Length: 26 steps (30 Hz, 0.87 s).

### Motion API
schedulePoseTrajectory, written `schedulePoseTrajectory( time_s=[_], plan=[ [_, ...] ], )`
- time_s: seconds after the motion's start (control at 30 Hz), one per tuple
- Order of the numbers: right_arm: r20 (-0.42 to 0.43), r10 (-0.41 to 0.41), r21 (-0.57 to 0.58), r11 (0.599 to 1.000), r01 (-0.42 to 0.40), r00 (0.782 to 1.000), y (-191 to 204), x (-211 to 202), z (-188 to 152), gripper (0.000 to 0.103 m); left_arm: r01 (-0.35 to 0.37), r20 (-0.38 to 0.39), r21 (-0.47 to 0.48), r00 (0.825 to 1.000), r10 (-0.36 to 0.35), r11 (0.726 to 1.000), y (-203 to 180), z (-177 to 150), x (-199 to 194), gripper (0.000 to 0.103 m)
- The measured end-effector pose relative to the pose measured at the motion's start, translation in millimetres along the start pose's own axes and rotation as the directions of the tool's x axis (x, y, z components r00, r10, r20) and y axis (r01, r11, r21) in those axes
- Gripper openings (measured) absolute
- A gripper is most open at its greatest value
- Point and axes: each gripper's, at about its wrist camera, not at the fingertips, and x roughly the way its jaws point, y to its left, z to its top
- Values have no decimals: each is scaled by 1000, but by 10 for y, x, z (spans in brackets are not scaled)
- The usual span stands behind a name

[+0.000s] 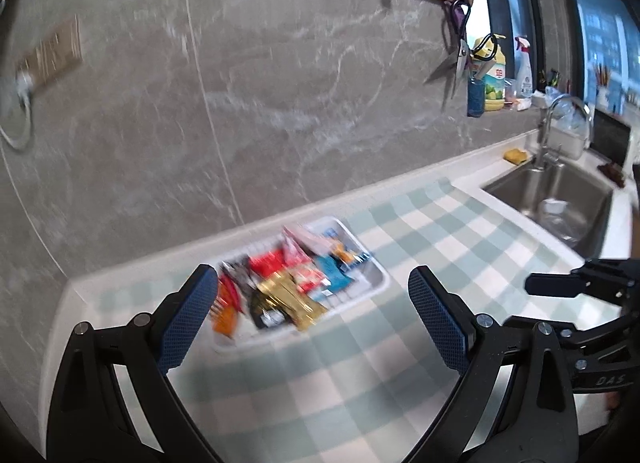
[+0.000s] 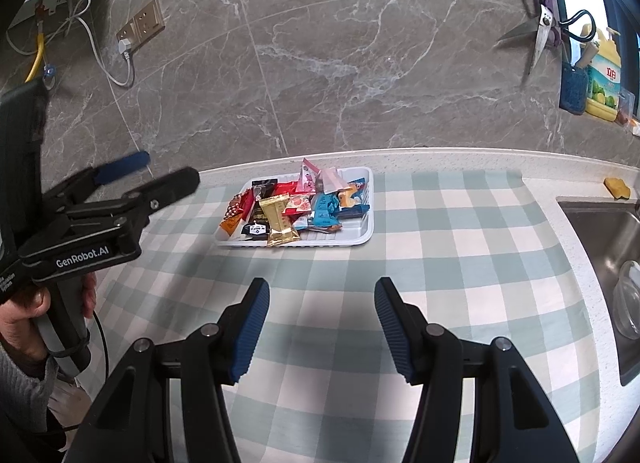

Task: Organize snacks

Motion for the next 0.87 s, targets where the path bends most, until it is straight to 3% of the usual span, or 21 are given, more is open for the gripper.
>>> schedulePoseTrajectory(
  time_s=[0.17, 0.3, 0.47, 0.87],
  plan=[
    [-2, 9, 11, 1000, -9, 1000, 0, 22, -13, 58, -48, 45, -2, 998, 48, 999, -32, 8, -139, 97],
    [-4, 12, 20, 1000, -12, 1000, 5, 28, -32, 58, -87, 38, 17, 996, 86, 996, -55, -18, -152, 97],
    [-5, 14, 30, 999, -14, 1000, 4, 30, -62, 58, -44, 32, 11, 999, 44, 999, -64, -74, -152, 97],
    [-16, 20, 66, 998, -19, 1000, -50, 65, -135, 61, -27, -34, 16, 999, 27, 1000, -143, -151, -29, 91]
  ],
)
